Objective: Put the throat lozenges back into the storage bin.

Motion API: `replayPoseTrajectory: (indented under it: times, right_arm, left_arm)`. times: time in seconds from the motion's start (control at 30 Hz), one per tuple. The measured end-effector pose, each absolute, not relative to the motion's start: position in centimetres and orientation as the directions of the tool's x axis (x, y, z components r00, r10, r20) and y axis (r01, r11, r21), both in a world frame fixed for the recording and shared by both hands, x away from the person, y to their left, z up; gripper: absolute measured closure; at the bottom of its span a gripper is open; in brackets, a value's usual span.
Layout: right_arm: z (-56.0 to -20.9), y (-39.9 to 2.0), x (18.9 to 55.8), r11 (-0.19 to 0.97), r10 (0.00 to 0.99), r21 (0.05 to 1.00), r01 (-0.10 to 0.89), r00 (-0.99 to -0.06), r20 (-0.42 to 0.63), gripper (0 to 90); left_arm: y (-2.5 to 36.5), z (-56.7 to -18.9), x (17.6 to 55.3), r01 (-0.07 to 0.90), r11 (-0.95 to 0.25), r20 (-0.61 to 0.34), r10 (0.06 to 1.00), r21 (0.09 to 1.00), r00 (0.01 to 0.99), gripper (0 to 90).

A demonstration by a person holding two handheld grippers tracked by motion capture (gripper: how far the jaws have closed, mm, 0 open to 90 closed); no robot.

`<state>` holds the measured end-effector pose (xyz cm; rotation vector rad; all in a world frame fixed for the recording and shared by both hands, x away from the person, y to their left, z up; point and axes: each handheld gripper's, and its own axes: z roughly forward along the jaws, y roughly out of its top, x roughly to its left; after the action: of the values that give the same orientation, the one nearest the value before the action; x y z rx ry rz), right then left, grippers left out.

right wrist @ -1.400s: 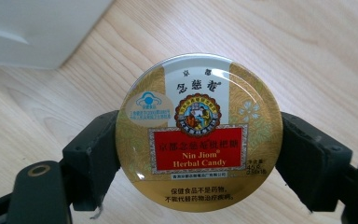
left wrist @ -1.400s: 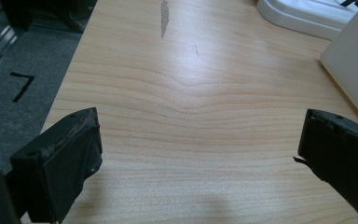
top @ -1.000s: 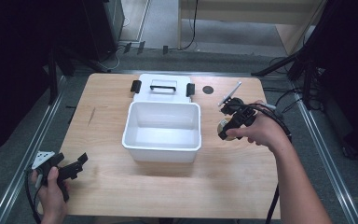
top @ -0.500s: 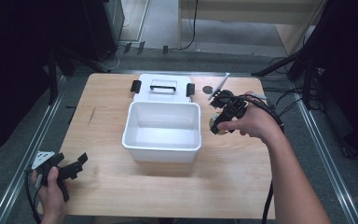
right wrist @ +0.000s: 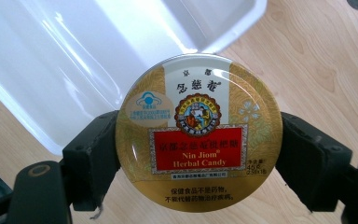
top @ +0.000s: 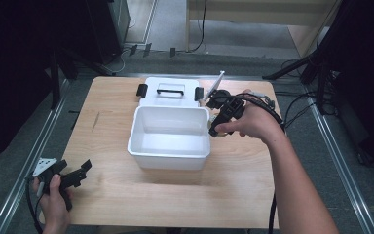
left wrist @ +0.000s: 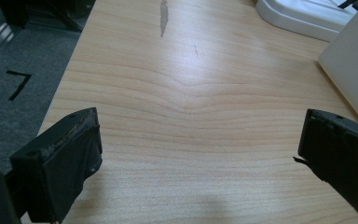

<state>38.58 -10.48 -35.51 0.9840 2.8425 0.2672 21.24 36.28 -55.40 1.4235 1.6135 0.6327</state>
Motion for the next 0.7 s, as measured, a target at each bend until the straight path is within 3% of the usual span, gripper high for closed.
replayPoseTrajectory:
  times: [0.7]
  right_arm:
    - [-36.4, -5.9, 38.6, 0.845, 0.516, 0.212, 0.492, -0.853, -0.081, 20.5]
  left_arm:
    - [36.3, -55.4, 21.3, 0.519, 0.224, -0.279, 0.96, 0.825, 0.03, 0.0]
